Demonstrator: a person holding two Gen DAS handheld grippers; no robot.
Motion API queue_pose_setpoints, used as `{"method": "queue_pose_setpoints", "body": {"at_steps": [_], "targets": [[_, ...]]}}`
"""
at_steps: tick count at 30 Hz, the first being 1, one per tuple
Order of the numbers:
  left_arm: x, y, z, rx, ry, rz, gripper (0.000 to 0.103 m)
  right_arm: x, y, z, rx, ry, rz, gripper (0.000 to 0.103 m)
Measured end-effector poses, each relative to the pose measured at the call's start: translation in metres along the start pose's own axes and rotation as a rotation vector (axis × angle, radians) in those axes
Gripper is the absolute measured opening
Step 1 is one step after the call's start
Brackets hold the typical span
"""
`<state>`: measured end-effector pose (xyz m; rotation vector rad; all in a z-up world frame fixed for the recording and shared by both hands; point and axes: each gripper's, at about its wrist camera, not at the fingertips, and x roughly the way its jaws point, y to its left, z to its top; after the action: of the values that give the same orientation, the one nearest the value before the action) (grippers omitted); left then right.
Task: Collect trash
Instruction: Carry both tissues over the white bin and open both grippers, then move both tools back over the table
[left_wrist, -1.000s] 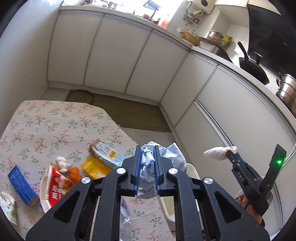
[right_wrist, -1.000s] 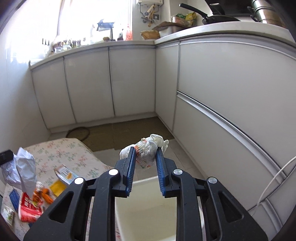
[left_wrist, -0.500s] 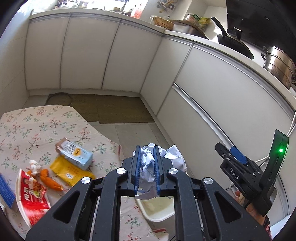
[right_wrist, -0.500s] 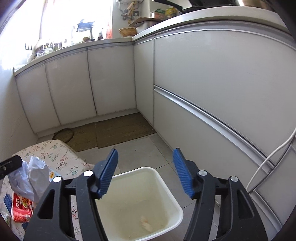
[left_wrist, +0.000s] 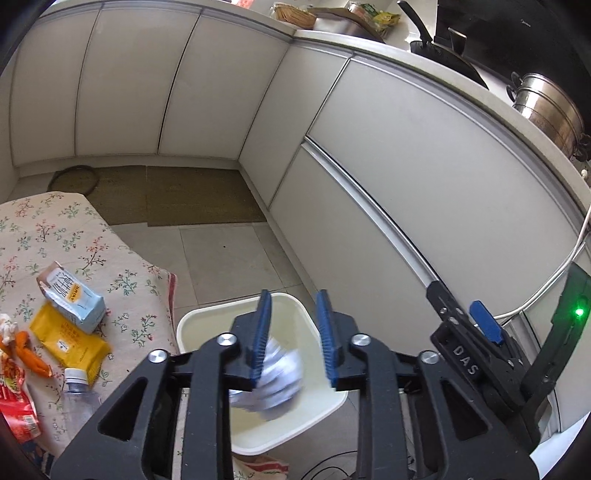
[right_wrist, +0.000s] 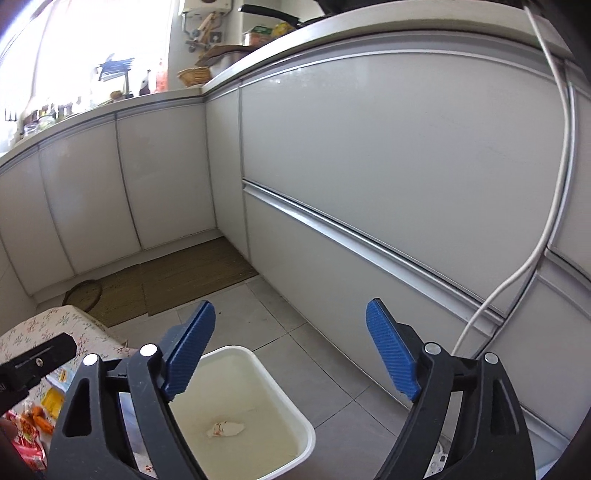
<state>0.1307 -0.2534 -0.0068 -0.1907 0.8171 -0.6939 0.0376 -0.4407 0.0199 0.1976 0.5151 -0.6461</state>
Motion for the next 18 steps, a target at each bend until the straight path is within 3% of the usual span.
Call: {"method": "queue_pose_setpoints", "body": {"at_steps": [3, 7, 13, 18], "targets": [[0.001, -0.002, -0.002, 0.01, -0.002, 0.022, 0.033, -0.002, -0.003, 0.0, 0.012, -0.014, -0.009, 0.086], [-0.004, -0.002, -0.004, 0.046, -0.026, 0.105, 0.04, -0.007, 0.003, 0.0, -0.01, -0.05, -0.019, 0.089], [-0.016, 0.001, -0.005, 0.073, -0.074, 0.21, 0.071, -0.028, 0.015, -0.005, -0.036, -0.172, -0.076, 0.096], [-0.027, 0.006, -0.008, 0.114, -0.124, 0.348, 0.092, -0.023, 0.026, -0.01, -0.064, -0.119, -0.058, 0.096]]}}
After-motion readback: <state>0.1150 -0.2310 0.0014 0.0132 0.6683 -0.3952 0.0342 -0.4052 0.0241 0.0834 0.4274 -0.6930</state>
